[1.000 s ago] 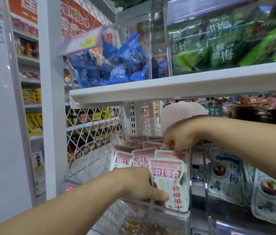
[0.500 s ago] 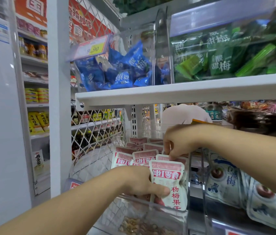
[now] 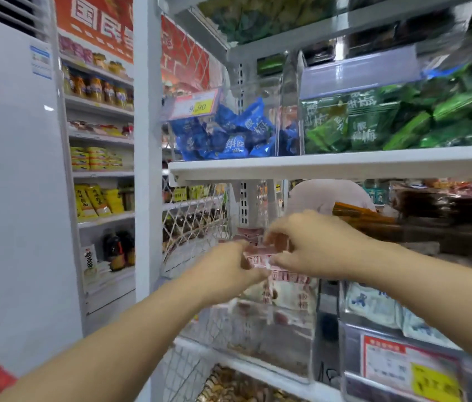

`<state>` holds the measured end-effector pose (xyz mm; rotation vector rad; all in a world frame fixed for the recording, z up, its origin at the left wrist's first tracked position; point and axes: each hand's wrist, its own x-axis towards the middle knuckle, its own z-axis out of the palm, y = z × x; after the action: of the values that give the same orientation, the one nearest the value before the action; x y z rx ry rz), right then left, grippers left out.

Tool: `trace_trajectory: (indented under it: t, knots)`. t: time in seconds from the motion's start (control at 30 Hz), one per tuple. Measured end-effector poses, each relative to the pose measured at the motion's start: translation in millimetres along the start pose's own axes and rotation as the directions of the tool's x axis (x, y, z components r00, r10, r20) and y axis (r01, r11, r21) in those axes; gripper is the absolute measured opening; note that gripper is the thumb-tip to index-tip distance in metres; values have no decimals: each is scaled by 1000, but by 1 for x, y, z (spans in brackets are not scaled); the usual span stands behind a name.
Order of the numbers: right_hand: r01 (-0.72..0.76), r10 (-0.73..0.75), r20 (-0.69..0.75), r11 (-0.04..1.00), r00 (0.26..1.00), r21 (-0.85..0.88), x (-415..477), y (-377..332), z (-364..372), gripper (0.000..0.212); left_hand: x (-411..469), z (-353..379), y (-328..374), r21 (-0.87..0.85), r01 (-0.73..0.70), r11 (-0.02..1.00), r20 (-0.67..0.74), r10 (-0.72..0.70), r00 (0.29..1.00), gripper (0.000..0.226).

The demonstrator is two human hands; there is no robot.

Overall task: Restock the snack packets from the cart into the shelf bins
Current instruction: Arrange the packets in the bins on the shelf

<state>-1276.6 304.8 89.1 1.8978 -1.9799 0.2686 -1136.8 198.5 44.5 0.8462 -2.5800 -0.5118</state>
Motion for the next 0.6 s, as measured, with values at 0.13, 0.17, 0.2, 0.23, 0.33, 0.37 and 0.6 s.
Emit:
trace_trajectory:
  t: [0.13,0.17,0.2,0.23,0.33,0.37,0.6]
  knots:
    - [97,-89,-76,989,993,110,-32,-37,6,35,-67,1,-8,-324,-91,942,-154,43,987,41]
    - [127,-116,-90,984,989,127,-40,-46,9,36,-85,3,-13,-382,-84,920,-163,23,986,40]
    - [155,-141,-99,976,985,151,-47,-56,11,37,-101,6,-18,-410,-78,909,-173,6,985,39]
    - [180,-163,-102,966,981,187,-53,-66,14,37,-115,9,-24,-421,-73,904,-183,-5,983,37]
    - [232,-215,-88,920,973,315,-70,-97,33,43,-154,19,-42,-394,-38,919,-180,-36,983,35]
    - [253,-238,-86,902,967,349,-76,-106,44,43,-168,22,-48,-388,-14,921,-166,-55,985,34]
    - [229,-349,136,815,927,533,-130,-169,161,34,-261,82,-111,-267,251,931,-36,-269,962,29]
